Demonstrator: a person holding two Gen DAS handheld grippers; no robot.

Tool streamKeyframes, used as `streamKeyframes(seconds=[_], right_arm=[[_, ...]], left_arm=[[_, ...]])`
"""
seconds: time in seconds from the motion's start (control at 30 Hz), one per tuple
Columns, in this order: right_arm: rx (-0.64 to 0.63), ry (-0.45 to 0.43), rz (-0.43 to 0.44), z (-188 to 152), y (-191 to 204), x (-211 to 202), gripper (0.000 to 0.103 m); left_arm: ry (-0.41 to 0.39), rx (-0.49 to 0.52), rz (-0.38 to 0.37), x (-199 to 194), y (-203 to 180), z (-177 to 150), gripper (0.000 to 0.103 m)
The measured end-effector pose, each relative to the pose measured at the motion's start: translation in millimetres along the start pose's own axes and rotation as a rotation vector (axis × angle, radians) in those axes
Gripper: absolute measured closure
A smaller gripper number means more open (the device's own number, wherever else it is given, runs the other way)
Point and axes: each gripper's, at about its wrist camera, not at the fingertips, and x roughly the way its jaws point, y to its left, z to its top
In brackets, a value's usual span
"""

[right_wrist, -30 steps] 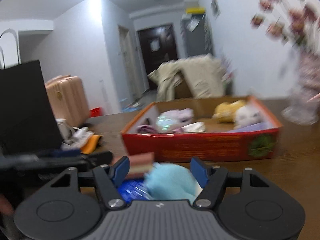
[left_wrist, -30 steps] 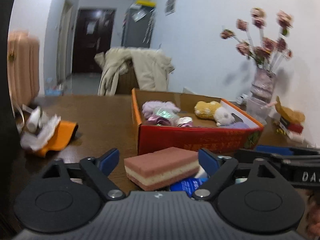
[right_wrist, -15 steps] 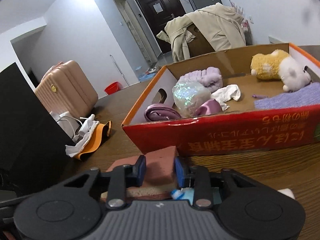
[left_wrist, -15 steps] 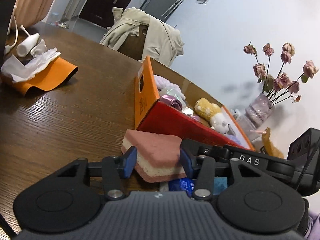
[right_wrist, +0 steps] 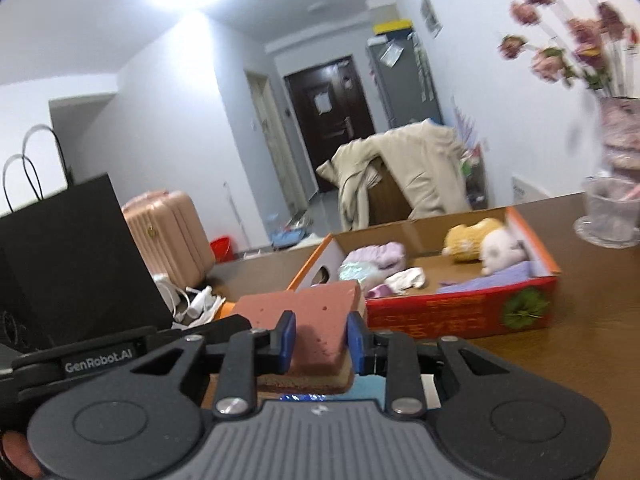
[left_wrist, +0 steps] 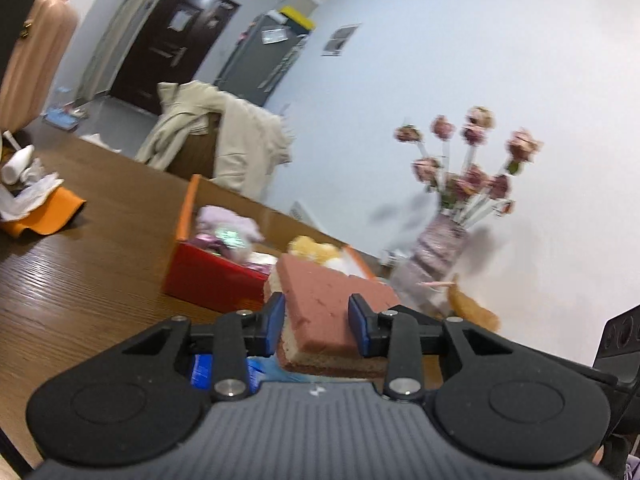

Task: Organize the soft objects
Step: 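Carry the sponge block into the box and open both grippers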

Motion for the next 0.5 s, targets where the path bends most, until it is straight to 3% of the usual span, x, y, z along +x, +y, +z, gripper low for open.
streamKeyframes(seconds=[0.23,0.37,0.5], right_arm=[[0.048,-0.033,-0.038,-12,-20,-40,0.077],[0.05,-0.043,-0.042,-9,-25,-40,0.077],[0.044,-0.059,-0.052,12,-40,-23,0.077]], left_arm=[[0.028,0.045,-0.032,1,-33,-14,0.069],[0.036,0.045,-0.036,9,-35,-13,0.069],[0.066,0.071,-0.037,42,-40,11,0.069]])
